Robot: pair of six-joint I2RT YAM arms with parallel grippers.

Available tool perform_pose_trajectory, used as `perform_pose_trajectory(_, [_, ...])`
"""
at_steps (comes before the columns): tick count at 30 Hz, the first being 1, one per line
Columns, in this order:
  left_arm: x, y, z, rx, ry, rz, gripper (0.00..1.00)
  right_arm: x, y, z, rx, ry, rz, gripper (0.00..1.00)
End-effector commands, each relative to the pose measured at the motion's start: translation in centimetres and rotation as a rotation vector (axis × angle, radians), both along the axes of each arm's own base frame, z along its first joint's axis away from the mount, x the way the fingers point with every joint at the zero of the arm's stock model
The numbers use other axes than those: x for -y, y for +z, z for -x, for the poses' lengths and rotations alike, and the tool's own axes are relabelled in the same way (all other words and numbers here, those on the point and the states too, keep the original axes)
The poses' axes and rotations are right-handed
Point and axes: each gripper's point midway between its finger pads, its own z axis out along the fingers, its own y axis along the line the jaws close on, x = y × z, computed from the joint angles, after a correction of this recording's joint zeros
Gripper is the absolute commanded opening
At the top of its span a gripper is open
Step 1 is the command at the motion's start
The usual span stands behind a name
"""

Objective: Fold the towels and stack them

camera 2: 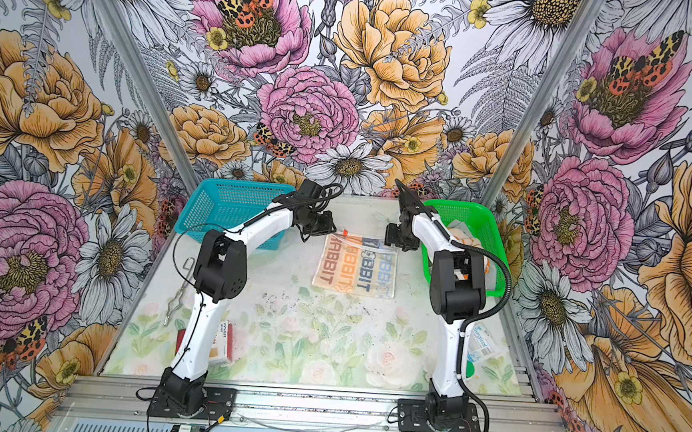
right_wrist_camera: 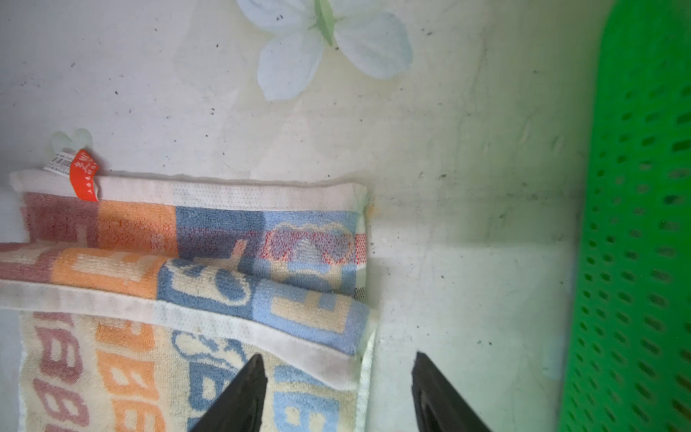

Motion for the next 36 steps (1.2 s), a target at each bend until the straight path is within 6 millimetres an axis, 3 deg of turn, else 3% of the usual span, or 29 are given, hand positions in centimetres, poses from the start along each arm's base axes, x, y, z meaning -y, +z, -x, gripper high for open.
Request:
perform_pose_trajectory(1, [-1.9, 7.0, -0.1, 0.187, 0.003, -0.085, 0.37, -1.7, 7.3, 2.9, 0.137, 0.063, -0.014, 0.67])
perform_pose_trajectory(4, [-4.5, 7.0, 1.6, 0.206, 0.035, -0.19, 0.41, -2.0, 7.7, 6.1, 0.136, 0.043, -0.039, 0.67])
perform_pose_trajectory(6, [-4.6, 6.1, 3.3, 0.183, 0.004, -0.21, 0.41, -2.4, 6.6, 7.5, 0.103, 0.032, -0.082, 0.66])
perform_pose_trajectory(9, [-3.4, 3.8, 6.5, 0.114, -0.059, -0.207, 0.41, -2.7, 3.8, 7.7, 0.031, 0.028, -0.081, 0.66])
perform_pose_trajectory(15, [0.2, 0.4, 12.8, 0.009, -0.1, -0.151, 0.36, -3.8, -0.1, 5.4, -0.025, 0.031, -0.064, 0.63])
perform_pose_trajectory(22, [2.0, -2.7, 14.0, -0.021, -0.062, -0.045, 0.33, -4.2, -2.7, 2.5, -0.024, 0.021, -0.051, 0.63])
perform_pose_trajectory(27, [0.7, -5.4, 15.4, -0.091, -0.02, -0.084, 0.33, -3.9, -3.0, 0.7, -0.007, 0.009, -0.05, 0.63])
perform_pose_trajectory(31, [-0.7, -7.5, 17.7, -0.146, -0.003, -0.128, 0.33, -3.4, -2.4, -1.2, 0.022, -0.003, -0.061, 0.63])
perform_pose_trajectory(36, [-1.5, -8.3, 20.0, -0.163, -0.005, -0.163, 0.33, -2.2, -1.3, -3.2, 0.066, -0.024, -0.062, 0.64])
